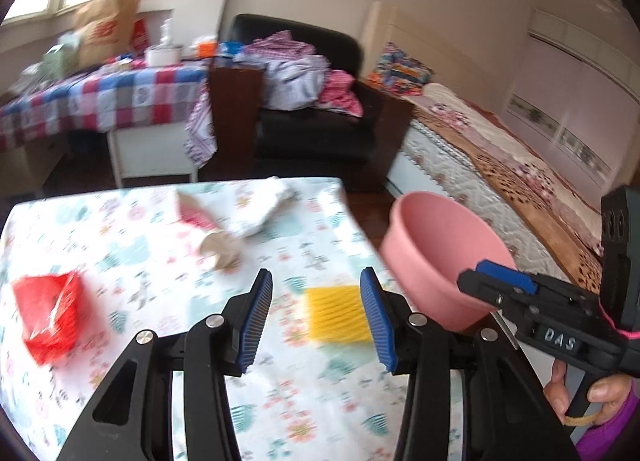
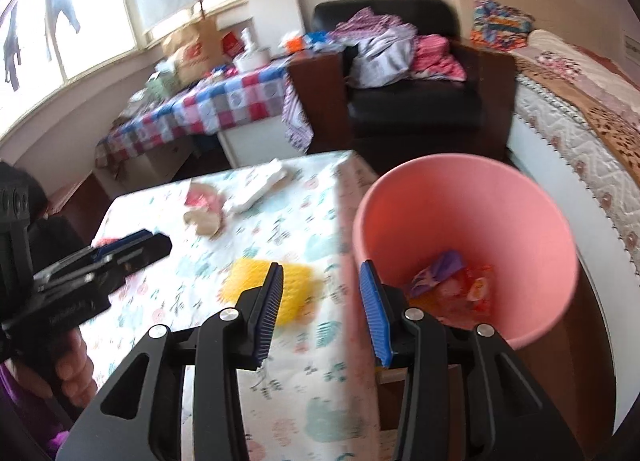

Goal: Collect trash
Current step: 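Move both grippers back over the table toward the yellow foam net, then grasp the pink-white wrapper with the left gripper while the right gripper grasps the yellow foam net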

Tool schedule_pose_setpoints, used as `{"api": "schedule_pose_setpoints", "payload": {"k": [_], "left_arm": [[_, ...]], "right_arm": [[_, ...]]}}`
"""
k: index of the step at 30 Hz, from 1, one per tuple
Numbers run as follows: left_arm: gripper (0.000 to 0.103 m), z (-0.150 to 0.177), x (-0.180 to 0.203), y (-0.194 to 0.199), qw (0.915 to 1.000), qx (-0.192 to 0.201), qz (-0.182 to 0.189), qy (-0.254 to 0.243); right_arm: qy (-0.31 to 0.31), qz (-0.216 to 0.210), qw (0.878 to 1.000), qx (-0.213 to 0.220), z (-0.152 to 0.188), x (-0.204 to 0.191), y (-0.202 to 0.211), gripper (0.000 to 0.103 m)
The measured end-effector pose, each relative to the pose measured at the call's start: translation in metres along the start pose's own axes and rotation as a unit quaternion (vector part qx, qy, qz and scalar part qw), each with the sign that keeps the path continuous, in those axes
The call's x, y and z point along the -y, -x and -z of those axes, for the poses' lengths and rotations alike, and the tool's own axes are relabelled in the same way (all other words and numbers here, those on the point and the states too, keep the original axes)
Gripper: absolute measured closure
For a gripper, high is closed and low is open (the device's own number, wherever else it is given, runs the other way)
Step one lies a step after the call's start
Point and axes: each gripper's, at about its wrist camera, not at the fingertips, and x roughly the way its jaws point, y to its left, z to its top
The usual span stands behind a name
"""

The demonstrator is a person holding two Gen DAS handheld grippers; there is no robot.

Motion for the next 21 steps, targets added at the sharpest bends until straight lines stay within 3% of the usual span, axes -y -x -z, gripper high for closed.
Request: {"api": "schedule_pose_setpoints", "payload": {"k": [10, 21], "left_arm": [[0.058, 0.023, -0.042, 0.014, 0.9986, -0.014, -0.034, 0.039], [0.058, 0.022, -0.055, 0.009, 0.9979, -0.020, -0.040, 0.048]], "right_arm": [[0.028, -0.035, 0.997, -0.063, 0.014, -0.032, -0.040, 0.062], [0.038, -0.004, 0.995, -0.097, 0.019, -0.041, -0.076, 0.062]]}}
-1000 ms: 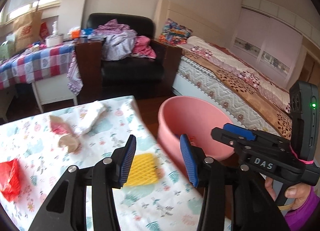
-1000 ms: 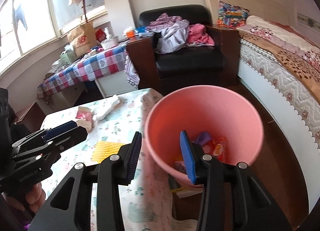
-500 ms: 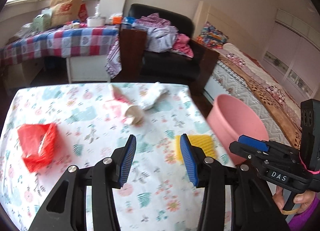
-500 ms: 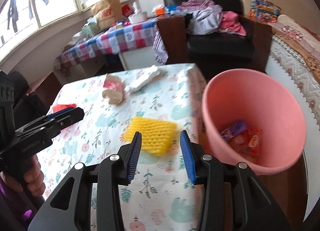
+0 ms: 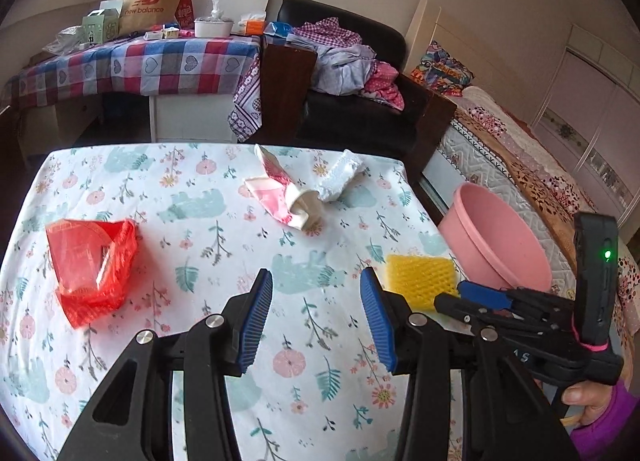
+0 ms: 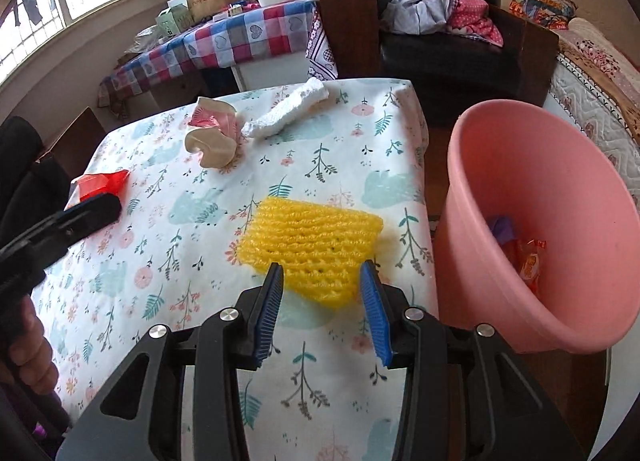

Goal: Collect trash
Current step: 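Grasp the pink-white wrapper with the left gripper while the right gripper grasps the yellow foam net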

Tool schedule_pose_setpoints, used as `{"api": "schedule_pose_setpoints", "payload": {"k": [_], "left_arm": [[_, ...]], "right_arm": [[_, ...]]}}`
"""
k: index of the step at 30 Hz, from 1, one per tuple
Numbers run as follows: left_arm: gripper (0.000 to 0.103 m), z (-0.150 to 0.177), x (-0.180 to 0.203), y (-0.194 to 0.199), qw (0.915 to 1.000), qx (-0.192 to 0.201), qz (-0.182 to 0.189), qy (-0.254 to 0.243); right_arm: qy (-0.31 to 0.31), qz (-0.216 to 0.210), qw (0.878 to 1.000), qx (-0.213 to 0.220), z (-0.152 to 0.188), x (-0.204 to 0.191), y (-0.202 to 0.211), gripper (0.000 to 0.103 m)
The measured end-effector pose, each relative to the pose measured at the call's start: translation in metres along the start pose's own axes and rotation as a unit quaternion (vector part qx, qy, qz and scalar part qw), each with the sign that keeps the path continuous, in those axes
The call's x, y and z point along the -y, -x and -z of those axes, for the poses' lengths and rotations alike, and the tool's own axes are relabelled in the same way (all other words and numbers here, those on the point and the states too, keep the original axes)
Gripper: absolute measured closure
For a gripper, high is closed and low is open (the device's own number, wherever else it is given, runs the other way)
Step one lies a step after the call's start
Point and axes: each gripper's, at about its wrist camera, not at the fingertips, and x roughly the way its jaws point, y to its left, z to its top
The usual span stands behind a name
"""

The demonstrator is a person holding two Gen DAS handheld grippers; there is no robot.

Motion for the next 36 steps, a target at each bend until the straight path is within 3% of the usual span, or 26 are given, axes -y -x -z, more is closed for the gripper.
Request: {"api": "schedule_pose_setpoints", "payload": {"k": [2, 5, 6, 8, 15, 28, 31, 32, 36], "left_arm": [[0.058, -0.003, -0.004, 0.000, 1.0000, 0.003, -0.003, 0.003], [0.058, -0.009, -0.011, -0.004, 0.9999, 0.003, -0.005, 0.013], [0.058, -0.011, -0.013, -0.005, 0.9999, 0.003, -0.005, 0.016], [0.058, -0.015, -0.017, -0.011, 0.9997, 0.000, -0.003, 0.025], [0.059, -0.042, -0.018, -0.038, 0.9978, -0.007, 0.013, 0.065], [0.060, -0.067, -0.018, -0.099, 0.9934, -0.046, -0.030, 0.100], [0.066, -0.069, -0.018, -0.104, 0.9936, -0.047, -0.029, 0.099], [0.077, -0.069, -0.018, -0.104, 0.9941, -0.044, -0.026, 0.095], [0.077, -0.068, -0.010, -0.095, 0.9966, -0.035, -0.027, 0.070]], "right_arm": [[-0.003, -0.006, 1.000, -0.005, 0.001, -0.002, -0.005, 0.063], [0.002, -0.005, 1.000, -0.009, 0.005, -0.006, -0.009, 0.077], [0.003, -0.010, 1.000, -0.006, 0.005, -0.007, -0.009, 0.087], [0.004, -0.017, 1.000, -0.003, 0.005, -0.010, -0.007, 0.090], [0.022, -0.018, 0.999, 0.034, 0.008, -0.020, 0.009, 0.091], [0.004, -0.016, 0.999, 0.050, 0.008, -0.013, 0.014, 0.091], [0.002, -0.015, 0.998, 0.055, 0.009, -0.013, 0.016, 0.091], [0.002, -0.015, 0.998, 0.056, 0.009, -0.013, 0.016, 0.091], [0.000, -0.018, 0.998, 0.058, 0.010, -0.013, 0.018, 0.091]]}}
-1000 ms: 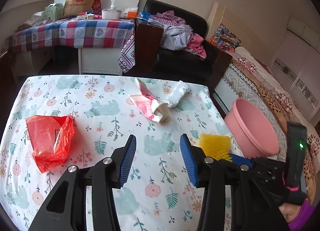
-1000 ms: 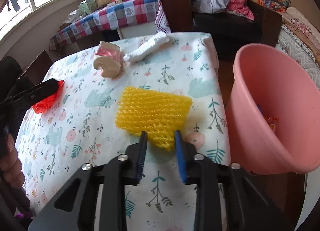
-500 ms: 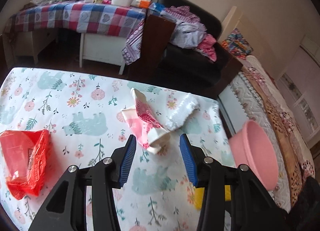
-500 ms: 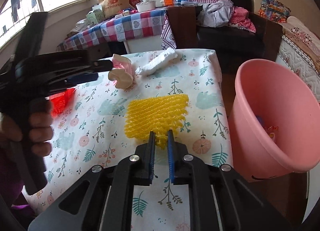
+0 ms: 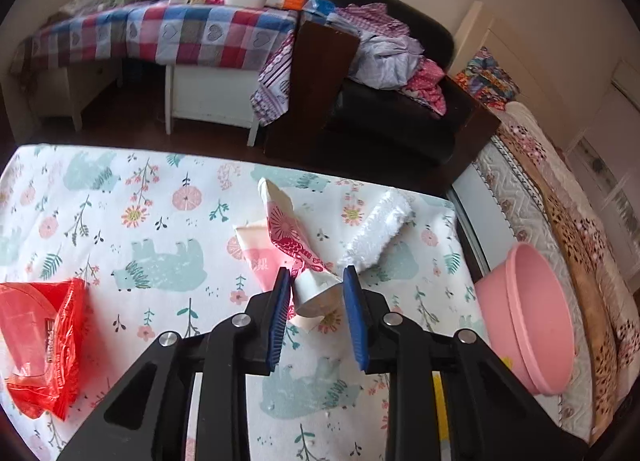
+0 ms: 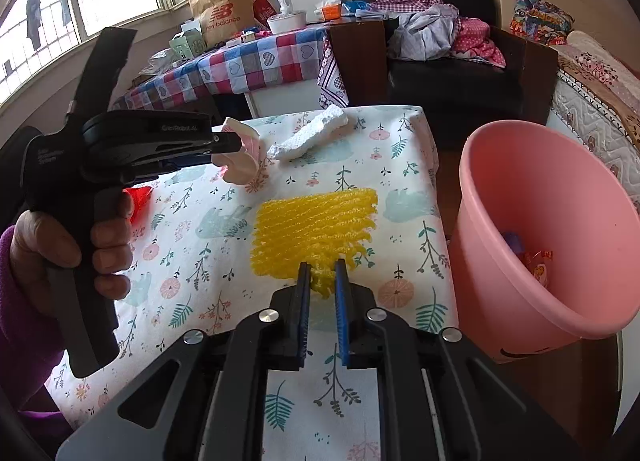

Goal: Collect trash
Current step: 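Grasp the pink-white wrapper with the left gripper while the right gripper grasps the yellow foam net, then carry both items over the pink bucket and open both grippers to drop them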

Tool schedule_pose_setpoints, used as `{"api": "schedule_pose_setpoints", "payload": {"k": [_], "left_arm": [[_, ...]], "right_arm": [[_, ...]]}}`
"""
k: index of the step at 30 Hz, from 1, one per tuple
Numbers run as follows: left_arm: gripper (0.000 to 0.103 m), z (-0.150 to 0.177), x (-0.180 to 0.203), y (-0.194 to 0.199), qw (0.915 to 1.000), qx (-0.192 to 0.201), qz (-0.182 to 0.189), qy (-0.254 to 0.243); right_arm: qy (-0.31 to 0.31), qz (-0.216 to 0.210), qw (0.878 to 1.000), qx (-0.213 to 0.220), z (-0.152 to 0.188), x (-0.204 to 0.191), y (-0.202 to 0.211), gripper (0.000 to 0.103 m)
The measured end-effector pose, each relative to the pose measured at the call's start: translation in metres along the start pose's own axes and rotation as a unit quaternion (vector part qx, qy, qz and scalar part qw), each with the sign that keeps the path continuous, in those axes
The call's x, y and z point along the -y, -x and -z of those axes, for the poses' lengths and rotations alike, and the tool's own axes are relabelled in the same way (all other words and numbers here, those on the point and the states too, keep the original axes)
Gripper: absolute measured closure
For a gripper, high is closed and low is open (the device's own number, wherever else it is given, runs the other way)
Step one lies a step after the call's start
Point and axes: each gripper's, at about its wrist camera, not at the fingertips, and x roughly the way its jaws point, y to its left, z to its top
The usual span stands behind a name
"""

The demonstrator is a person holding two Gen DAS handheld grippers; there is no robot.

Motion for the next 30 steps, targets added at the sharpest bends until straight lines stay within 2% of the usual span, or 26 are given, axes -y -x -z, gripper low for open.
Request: {"api": "schedule_pose_setpoints", "payload": {"k": [9, 17, 30], "left_arm": [[0.078, 0.022, 0.015, 0.058, 0.9983, 0.035, 0.017, -0.043], [0.078, 0.051, 0.025, 0.110, 0.9955, 0.054, 0.030, -0.071], [0.078, 0.064, 0.060, 0.147, 0.9885, 0.076, 0.047, -0.121]], "right_arm": [[-0.018, -0.010, 1.000, -0.001, 0.007, 0.003, 0.001, 0.091], [0.003, -0.008, 1.000, 0.011, 0.016, -0.008, 0.014, 0.091], [0.009, -0.006, 0.998, 0.057, 0.011, -0.014, 0.053, 0.091]]}}
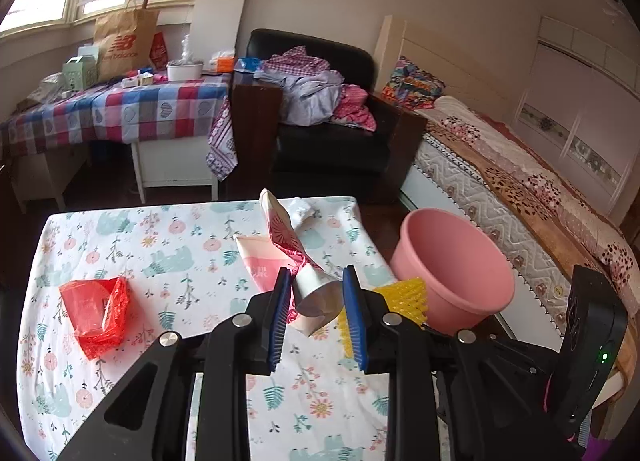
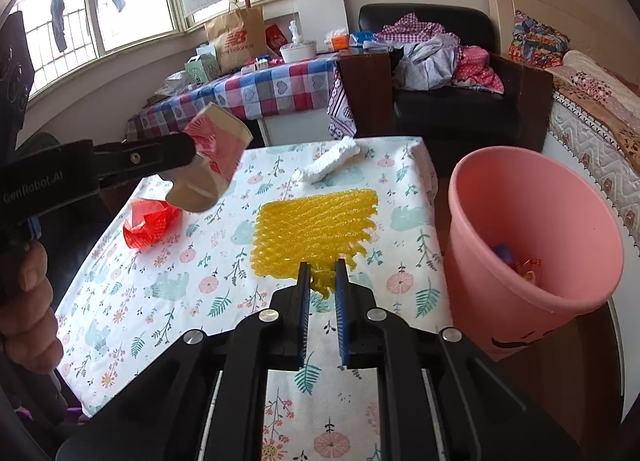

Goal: Collect trash
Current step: 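Carry both items over the pink bucket and open both grippers to drop them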

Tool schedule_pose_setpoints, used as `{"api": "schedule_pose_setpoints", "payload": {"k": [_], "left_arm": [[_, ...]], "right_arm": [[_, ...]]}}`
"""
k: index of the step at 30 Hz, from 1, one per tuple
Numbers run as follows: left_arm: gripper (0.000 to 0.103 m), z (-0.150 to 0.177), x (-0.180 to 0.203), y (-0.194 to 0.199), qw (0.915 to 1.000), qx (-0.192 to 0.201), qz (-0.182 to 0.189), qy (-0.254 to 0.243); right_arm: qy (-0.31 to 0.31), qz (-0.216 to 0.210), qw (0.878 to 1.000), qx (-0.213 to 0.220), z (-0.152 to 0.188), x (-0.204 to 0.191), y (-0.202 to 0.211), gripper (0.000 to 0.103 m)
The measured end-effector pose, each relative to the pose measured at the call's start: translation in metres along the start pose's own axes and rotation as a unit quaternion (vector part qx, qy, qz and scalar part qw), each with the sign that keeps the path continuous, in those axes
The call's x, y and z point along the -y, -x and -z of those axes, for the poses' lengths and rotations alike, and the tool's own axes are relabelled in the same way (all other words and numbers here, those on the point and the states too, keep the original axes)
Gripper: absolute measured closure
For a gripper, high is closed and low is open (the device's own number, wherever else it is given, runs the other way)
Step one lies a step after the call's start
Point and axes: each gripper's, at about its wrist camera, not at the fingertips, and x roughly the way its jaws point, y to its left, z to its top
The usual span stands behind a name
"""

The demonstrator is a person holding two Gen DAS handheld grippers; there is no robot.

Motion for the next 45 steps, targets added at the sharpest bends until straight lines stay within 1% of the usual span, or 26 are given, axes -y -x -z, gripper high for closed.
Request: {"api": "schedule_pose_setpoints", "payload": {"k": [5, 11, 16, 23, 29, 35, 42, 45], "left_arm": [[0.078, -0.001, 0.019, 0.002, 0.9997, 0.004, 0.006, -0.025], [0.078, 0.001, 0.042, 0.000, 0.9983, 0.006, 0.018, -0.055], [0.078, -0.004, 0.067, -0.007, 0.9961, 0.009, 0.038, -0.079], [0.078, -0.015, 0.099, -0.026, 0.9915, 0.009, 0.067, -0.111], [0.078, -0.020, 0.126, -0.042, 0.9870, 0.006, 0.084, -0.137], [0.078, -0.020, 0.146, -0.060, 0.9830, -0.007, 0.100, -0.154], [0.078, -0.019, 0.162, -0.090, 0.9795, -0.043, 0.123, -0.154], [0.078, -0.018, 0.162, -0.102, 0.9783, -0.058, 0.133, -0.149]], "right_arm": [[-0.007, 0.008, 1.000, 0.018, -0.003, 0.009, 0.014, 0.091], [-0.032, 0.026, 0.999, 0.033, -0.007, 0.033, 0.026, 0.091], [-0.056, 0.045, 0.997, 0.041, -0.008, 0.054, 0.031, 0.091], [-0.085, 0.087, 0.991, 0.057, -0.009, 0.090, 0.042, 0.091], [-0.117, 0.127, 0.983, 0.067, -0.009, 0.125, 0.051, 0.091], [-0.143, 0.152, 0.976, 0.069, -0.004, 0.150, 0.052, 0.091], [-0.152, 0.182, 0.970, 0.054, -0.001, 0.164, 0.045, 0.091], [-0.155, 0.188, 0.969, 0.044, 0.001, 0.168, 0.041, 0.091]]}}
